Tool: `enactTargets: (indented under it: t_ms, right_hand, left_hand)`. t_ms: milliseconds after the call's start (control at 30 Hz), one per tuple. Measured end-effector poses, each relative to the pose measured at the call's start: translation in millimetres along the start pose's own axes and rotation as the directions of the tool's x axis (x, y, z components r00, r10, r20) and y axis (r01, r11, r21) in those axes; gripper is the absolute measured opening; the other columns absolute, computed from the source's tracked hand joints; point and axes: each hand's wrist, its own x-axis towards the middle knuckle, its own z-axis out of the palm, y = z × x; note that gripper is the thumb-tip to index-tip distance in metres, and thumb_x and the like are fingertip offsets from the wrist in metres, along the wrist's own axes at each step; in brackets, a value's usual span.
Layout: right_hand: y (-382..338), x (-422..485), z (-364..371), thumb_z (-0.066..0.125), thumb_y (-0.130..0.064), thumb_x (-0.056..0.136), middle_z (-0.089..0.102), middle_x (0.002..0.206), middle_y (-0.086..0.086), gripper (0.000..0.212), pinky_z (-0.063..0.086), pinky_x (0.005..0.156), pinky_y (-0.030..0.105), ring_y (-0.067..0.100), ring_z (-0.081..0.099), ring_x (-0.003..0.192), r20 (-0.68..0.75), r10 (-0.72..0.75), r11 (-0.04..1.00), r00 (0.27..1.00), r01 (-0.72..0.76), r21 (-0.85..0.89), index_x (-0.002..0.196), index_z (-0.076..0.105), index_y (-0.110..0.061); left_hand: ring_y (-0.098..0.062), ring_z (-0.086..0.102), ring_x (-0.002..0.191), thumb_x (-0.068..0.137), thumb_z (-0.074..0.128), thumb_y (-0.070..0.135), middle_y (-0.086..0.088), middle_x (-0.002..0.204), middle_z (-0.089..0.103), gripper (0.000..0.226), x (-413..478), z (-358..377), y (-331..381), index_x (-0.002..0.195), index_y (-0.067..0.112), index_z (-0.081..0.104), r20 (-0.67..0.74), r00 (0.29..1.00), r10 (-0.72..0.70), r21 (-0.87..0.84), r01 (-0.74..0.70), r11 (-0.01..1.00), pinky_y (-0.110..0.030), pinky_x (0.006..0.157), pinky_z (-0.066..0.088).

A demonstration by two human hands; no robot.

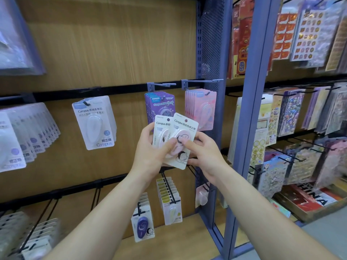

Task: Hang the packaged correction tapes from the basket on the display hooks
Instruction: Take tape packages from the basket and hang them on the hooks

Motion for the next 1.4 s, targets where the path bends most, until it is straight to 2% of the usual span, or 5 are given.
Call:
enactTargets:
  t_ms: [333,633,867,1133,1400]
  right_hand:
    - [17,-18,16,0.065,-0.028,0.098,0.073,0.124,0.004,0.030,0.053,0.101,0.057,0.025,0.068,0.118,0.013,-0.042,0.997,0.999,0.041,0.065,0.128,0.064,-0.020]
    - [47,-60,113,0.074,-0.035,0.089,0.079,0.100,0.003,0.026,0.052,0.100,0.057,0.024,0.074,0.101,0.151,0.013,0.996,0.988,0.000,-0.086,0.103,0.071,-0.014]
    - [73,-86,218,0.069,-0.049,0.090,0.078,0.103,0.005,0.025,0.052,0.097,0.065,0.031,0.073,0.103,0.277,0.110,0.989,0.954,-0.079,-0.123,0.101,0.068,-0.027]
    - [147,-115,281,0.061,-0.030,0.102,0.079,0.100,-0.005,0.018,0.052,0.096,0.064,0.023,0.073,0.102,0.286,0.274,0.949,0.918,-0.211,-0.234,0.116,0.058,-0.020]
    - [281,-148,289,0.066,-0.014,0.098,0.075,0.107,-0.003,0.014,0.058,0.084,0.040,0.011,0.070,0.100,0.172,0.446,0.864,0.878,-0.373,-0.339,0.109,0.060,-0.018]
  left_hand:
    - [-0.003,0.074,0.092,0.092,0.069,0.003,0.007,0.105,0.075,0.060,-28,-32,3,0.135,0.039,0.047,-0.018,0.999,-0.028,0.058,0.029,0.998,-0.017,0.065,0.057]
    - [-0.016,0.076,0.096,0.088,0.076,0.004,0.006,0.105,0.079,0.046,-108,-142,-1,0.124,0.027,0.061,-0.180,0.976,-0.126,0.055,0.137,0.989,-0.037,0.080,0.063]
    - [-0.010,0.076,0.092,0.086,0.076,0.001,0.008,0.102,0.079,0.040,-157,-235,-5,0.116,0.025,0.064,-0.341,0.933,-0.117,0.061,0.146,0.987,-0.020,0.068,0.058]
    - [-0.021,0.077,0.090,0.085,0.074,-0.002,0.000,0.101,0.079,0.038,-222,-340,-72,0.114,0.021,0.065,-0.460,0.823,-0.334,0.069,0.408,0.911,-0.050,0.083,0.062]
    - [-0.008,0.073,0.068,0.085,0.073,-0.005,-0.004,0.102,0.077,0.032,-256,-407,-137,0.104,0.019,0.064,-0.468,0.745,-0.476,0.128,0.590,0.797,-0.020,0.050,0.052]
